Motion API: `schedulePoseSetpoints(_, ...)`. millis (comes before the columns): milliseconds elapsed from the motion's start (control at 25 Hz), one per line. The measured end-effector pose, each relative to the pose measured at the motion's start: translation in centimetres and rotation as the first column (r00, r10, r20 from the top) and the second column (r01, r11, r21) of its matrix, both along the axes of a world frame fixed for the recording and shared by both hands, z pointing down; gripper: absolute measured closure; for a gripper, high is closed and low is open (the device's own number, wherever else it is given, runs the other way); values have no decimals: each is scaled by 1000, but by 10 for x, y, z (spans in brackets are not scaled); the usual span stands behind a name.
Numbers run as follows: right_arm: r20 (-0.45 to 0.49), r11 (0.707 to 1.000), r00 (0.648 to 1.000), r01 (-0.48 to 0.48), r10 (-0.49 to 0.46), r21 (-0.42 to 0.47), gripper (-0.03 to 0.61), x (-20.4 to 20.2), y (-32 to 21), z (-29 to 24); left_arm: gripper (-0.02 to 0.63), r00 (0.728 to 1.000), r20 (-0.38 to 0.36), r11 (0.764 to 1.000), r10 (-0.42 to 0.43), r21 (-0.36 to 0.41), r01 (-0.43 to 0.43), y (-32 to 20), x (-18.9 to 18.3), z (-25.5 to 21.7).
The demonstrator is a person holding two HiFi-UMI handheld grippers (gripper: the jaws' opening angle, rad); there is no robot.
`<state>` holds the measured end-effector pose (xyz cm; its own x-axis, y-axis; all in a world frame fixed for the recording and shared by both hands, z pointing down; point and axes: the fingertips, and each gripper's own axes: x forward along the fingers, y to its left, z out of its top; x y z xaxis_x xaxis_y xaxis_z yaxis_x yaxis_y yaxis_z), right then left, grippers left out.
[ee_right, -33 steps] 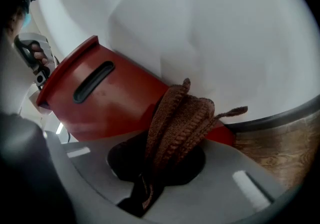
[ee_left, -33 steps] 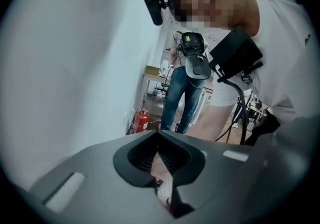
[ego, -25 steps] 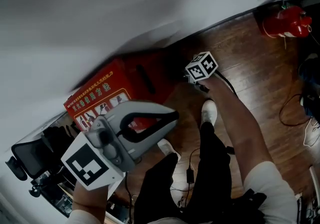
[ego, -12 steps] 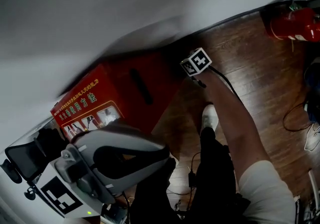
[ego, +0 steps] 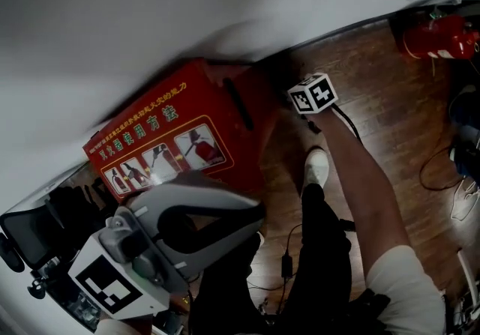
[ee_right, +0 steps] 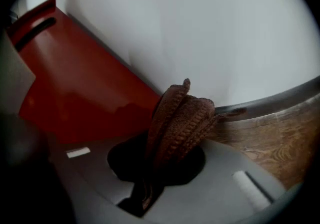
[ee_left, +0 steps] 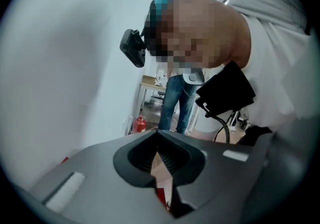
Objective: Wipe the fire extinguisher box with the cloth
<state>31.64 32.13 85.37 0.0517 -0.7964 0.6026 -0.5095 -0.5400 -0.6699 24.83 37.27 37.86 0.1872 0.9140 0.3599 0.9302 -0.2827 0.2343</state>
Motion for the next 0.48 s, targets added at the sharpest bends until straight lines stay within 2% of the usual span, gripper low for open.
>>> schedulePoseSetpoints(160, -64, 992, 990, -124, 124, 8, 533, -9, 33, -71, 614, 1000, -10, 999, 3, -42, -4, -10, -17, -22)
schedulePoseSetpoints(320, -128, 970, 962, -237, 241, 48, 532, -40, 52, -157, 614, 1000, -4, 994, 24, -103, -24, -24, -54, -53)
schedulePoseSetpoints(400, -138, 941, 931, -327, 337, 91, 532, -57, 57, -202, 614, 999, -25, 993, 30, -111, -32, -34, -75, -69)
schedulePoseSetpoints(480, -136, 897, 889, -420, 437, 141, 532, -78, 58, -244, 614, 999, -35, 992, 39, -118, -43, -46, -99, -83)
